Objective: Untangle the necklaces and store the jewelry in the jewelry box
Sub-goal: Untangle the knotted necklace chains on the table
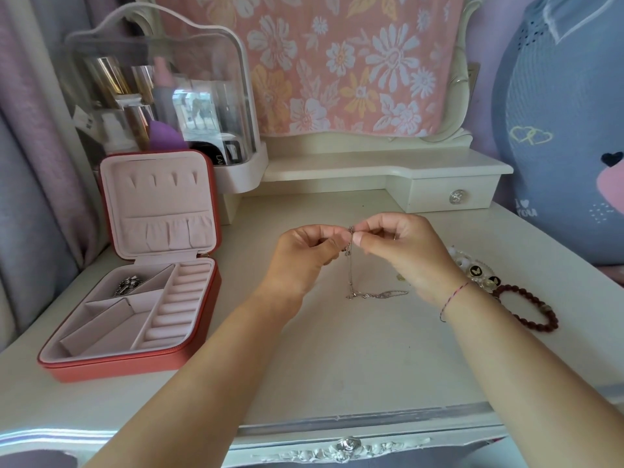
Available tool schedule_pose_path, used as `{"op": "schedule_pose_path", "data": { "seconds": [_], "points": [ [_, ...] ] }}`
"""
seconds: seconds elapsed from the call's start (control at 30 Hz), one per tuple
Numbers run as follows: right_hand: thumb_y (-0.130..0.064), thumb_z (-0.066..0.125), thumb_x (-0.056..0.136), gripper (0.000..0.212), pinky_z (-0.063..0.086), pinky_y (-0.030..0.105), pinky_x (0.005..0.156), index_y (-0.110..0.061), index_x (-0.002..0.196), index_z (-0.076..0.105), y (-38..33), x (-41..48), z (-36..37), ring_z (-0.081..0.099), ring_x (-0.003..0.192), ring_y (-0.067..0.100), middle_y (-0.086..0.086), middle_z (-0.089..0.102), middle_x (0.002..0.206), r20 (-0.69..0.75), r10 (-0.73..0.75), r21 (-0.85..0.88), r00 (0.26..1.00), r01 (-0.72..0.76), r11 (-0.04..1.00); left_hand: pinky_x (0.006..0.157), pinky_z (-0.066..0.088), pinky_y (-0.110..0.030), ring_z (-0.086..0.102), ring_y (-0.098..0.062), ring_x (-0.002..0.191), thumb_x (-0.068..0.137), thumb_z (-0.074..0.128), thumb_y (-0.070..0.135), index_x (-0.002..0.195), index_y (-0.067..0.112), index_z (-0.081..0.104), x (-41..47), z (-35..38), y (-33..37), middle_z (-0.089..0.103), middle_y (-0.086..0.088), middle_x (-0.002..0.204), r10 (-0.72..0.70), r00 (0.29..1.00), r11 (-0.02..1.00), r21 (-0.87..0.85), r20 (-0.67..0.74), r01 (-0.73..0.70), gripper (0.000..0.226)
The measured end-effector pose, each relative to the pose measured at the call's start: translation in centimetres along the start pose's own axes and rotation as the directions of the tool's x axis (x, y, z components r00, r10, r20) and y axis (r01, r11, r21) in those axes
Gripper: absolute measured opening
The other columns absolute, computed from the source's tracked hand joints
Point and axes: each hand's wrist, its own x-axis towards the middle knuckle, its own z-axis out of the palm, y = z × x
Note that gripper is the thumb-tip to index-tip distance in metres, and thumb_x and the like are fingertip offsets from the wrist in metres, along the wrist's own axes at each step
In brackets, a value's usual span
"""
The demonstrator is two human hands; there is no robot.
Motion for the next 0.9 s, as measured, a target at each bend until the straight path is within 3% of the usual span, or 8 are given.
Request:
{"op": "schedule_pose_path", "data": {
  "seconds": [0.1,0.23,0.33,0.57,0.77,0.9],
  "points": [
    [-0.010,0.072,0.081,0.013,0.037,0.012,0.050,-0.021,0.074,0.071,0.02,0.00,0.04,0.045,0.052,0.003,-0.013,0.055,0.055,-0.018,-0.025,-0.056,1.000,0.024,0.998,0.060,0.042,-0.009,0.049,0.004,0.054,0.089,0.068,0.011,0.077,0.016,0.070,-0.18,0.11,0.17,0.061,0.012,0.062,0.030,0.999,0.997,0.075,-0.022,-0.029,0.013],
    [-0.005,0.071,0.078,0.018,0.040,0.013,0.053,-0.020,0.069,0.069,0.18,-0.04,0.23,0.046,0.050,0.001,-0.014,0.057,0.052,-0.035,-0.088,-0.166,0.995,0.081,0.983,0.042,0.032,-0.007,0.043,0.002,0.042,0.088,0.069,0.015,0.079,0.014,0.071,-0.59,0.22,0.39,0.056,0.018,0.052,0.064,0.997,0.980,0.190,-0.048,-0.054,0.010],
    [-0.004,0.069,0.077,0.016,0.038,0.010,0.052,-0.017,0.068,0.068,0.20,-0.19,0.33,0.045,0.049,0.000,-0.013,0.056,0.052,-0.034,-0.098,-0.196,0.995,0.090,0.976,0.038,0.026,-0.007,0.039,0.000,0.036,0.089,0.067,0.013,0.082,0.010,0.071,-0.71,0.27,0.47,0.051,0.019,0.045,0.090,0.995,0.972,0.222,-0.035,-0.080,0.009],
    [-0.008,0.068,0.078,0.011,0.037,0.015,0.054,-0.012,0.068,0.064,0.13,-0.17,0.51,0.043,0.051,0.003,-0.009,0.055,0.057,0.029,-0.075,-0.198,0.997,0.079,0.977,0.041,0.029,-0.009,0.039,0.001,0.042,0.090,0.064,0.009,0.072,0.016,0.065,-0.75,0.47,0.47,0.050,0.018,0.046,0.037,0.999,0.984,0.174,0.007,-0.038,0.020],
    [-0.004,0.060,0.079,0.019,0.031,0.011,0.047,-0.016,0.065,0.061,-0.33,-0.02,0.17,0.039,0.048,0.001,-0.006,0.053,0.058,0.012,0.004,-0.061,1.000,-0.003,0.998,0.066,0.039,-0.019,0.043,-0.006,0.058,0.092,0.059,0.008,0.072,0.016,0.063,-0.02,0.38,0.27,0.050,0.009,0.056,-0.021,1.000,0.999,0.038,-0.008,0.021,0.023],
    [-0.009,0.063,0.081,0.016,0.042,0.028,0.074,-0.022,0.073,0.064,-0.01,0.30,-0.06,0.056,0.071,0.012,-0.001,0.062,0.072,0.048,0.079,0.060,0.996,-0.082,0.995,0.068,0.042,-0.022,0.047,-0.011,0.062,0.093,0.056,0.006,0.067,0.015,0.062,-0.03,0.16,0.29,0.054,0.003,0.062,-0.037,0.998,0.993,-0.108,0.051,0.043,0.028]
  ]
}}
